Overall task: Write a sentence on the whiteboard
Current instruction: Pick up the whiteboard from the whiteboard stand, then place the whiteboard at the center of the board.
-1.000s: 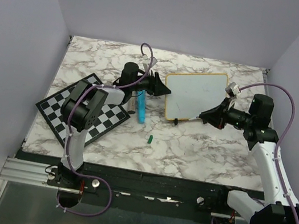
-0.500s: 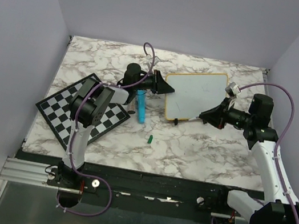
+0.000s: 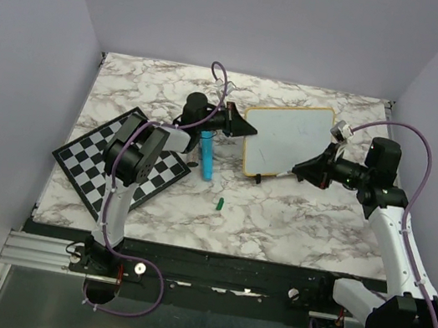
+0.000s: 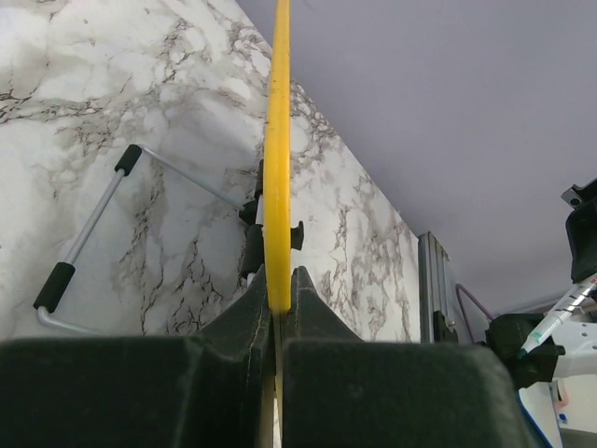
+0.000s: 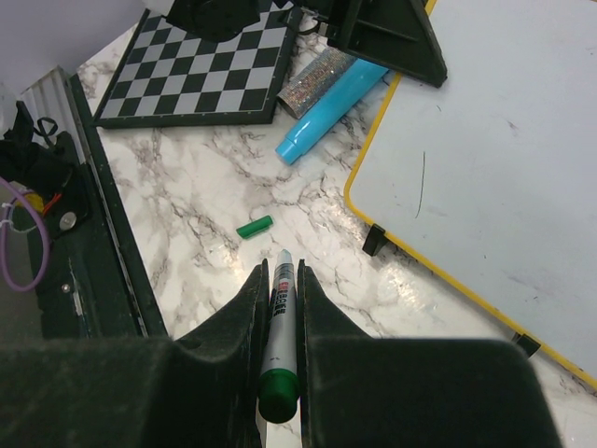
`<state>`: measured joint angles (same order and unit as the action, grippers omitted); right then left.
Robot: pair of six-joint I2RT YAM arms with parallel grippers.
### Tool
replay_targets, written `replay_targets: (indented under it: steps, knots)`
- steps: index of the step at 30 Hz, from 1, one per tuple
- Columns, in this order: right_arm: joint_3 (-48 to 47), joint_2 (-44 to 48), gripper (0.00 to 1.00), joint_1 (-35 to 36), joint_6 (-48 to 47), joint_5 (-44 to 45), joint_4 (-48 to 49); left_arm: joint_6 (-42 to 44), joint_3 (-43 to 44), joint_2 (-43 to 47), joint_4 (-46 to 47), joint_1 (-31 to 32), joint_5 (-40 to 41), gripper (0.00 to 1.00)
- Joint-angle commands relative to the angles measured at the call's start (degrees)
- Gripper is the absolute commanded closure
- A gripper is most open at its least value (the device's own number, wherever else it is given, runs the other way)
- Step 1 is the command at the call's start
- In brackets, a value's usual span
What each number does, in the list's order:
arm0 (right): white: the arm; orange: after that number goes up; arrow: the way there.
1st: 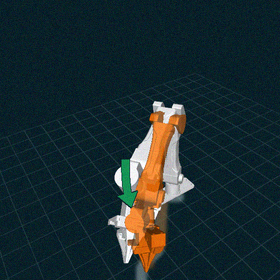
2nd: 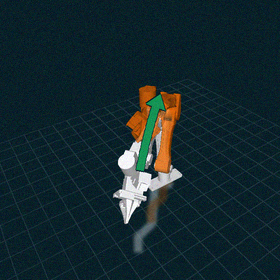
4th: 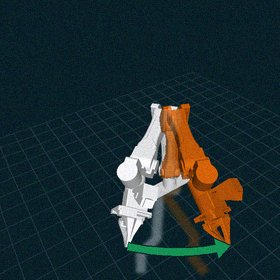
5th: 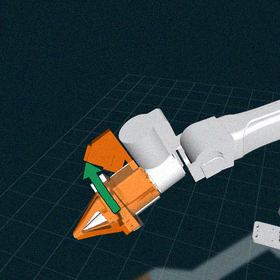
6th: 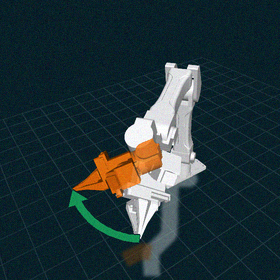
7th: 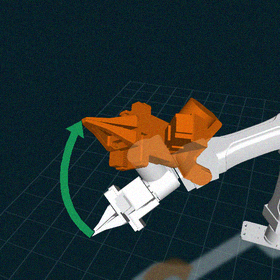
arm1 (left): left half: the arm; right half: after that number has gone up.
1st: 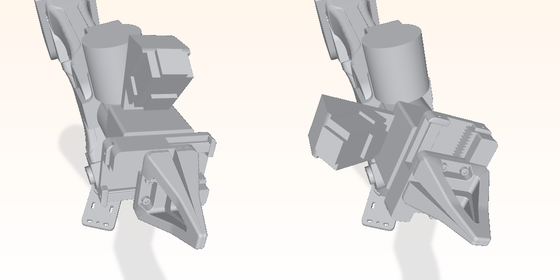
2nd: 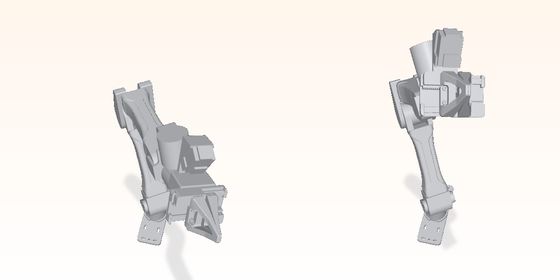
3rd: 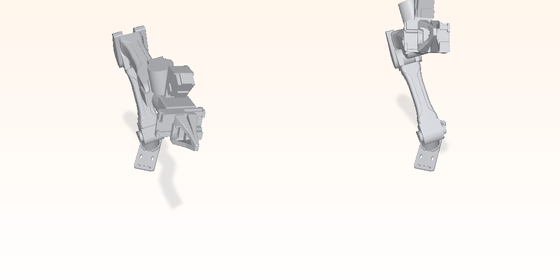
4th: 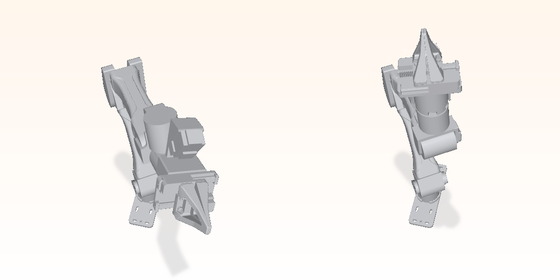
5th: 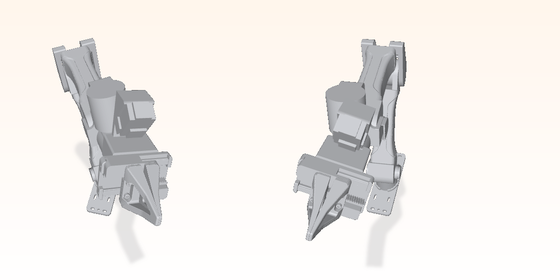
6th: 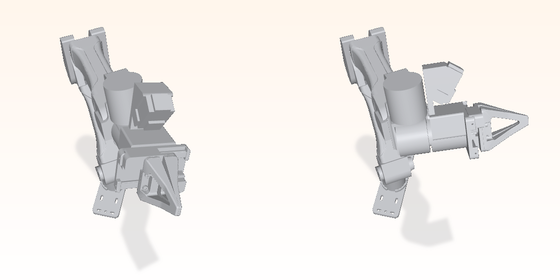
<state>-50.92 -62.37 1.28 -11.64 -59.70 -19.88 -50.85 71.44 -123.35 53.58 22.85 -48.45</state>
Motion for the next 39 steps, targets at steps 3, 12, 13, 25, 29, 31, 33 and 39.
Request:
replay_targets:
  steps: [3,12,13,25,29,31,33,39]
  knots:
    - [-0.94,0.32,0.99,-0.93,-0.75,-1.82,-1.39,-3.81,3.09,3.38,6.01,0.18,0.72,1.00]
    - [-1.20,2.16,0.99,-2.95,-0.40,-3.75,-1.83,-8.56,5.64,6.10,6.89,0.44,2.74,1.00]
    - [-1.20,2.25,0.99,-3.04,-0.32,-3.84,-1.92,-8.48,5.64,6.36,6.36,0.44,2.83,1.00]
    - [-2.26,7.96,0.99,-4.27,-0.75,-7.01,-4.37,-1.19,-10.24,20.68,-2.96,5.44,12.92,1.00]
    - [-2.61,9.37,1.00,-4.27,-2.95,-5.95,-7.62,-0.39,-21.31,25.17,-1.04,8.78,18.99,1.00]
    - [-2.43,9.98,0.99,-4.27,-3.65,-5.69,-8.85,-1.53,-24.14,26.05,2.73,9.75,20.14,1.00]
    - [-2.17,10.25,0.99,-4.27,-3.92,-5.60,-9.30,-1.71,-26.78,26.23,3.89,11.07,21.80,1.00]
    - [-0.24,11.57,1.00,-4.27,-5.23,-4.46,-9.30,-0.23,-32.15,28.15,7.59,13.97,26.20,1.00]
